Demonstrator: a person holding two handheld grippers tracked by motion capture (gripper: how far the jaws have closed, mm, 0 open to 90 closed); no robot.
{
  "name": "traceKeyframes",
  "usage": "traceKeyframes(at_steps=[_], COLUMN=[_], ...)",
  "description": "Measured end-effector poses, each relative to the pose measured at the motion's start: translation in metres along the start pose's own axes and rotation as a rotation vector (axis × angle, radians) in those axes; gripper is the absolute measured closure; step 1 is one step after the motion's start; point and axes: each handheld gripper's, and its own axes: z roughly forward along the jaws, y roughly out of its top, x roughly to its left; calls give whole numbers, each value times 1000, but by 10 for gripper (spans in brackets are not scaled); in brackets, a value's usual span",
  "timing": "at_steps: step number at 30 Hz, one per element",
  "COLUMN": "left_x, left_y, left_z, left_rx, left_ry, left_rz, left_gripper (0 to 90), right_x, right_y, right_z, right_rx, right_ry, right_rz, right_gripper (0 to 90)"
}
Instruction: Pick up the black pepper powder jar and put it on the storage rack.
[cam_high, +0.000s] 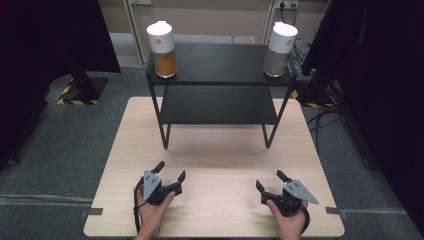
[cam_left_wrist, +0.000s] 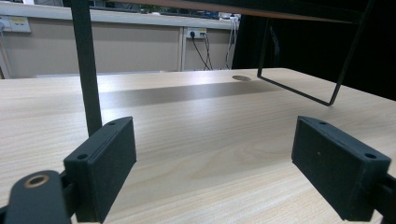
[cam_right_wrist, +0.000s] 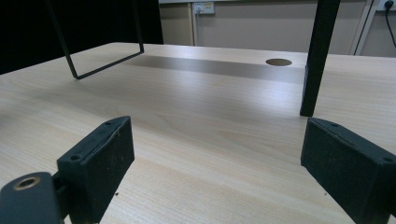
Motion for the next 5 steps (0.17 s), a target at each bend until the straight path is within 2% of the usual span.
traceKeyframes(at_steps=[5], left_x=[0], left_y=[0], left_z=[0], left_rx=[2], left_ry=[0], left_rz=[0], left_gripper=[134], right_x=[1], right_y=[0], right_z=[0], right_rx=[0], right_ry=[-3], right_rz=[-3], right_gripper=[89])
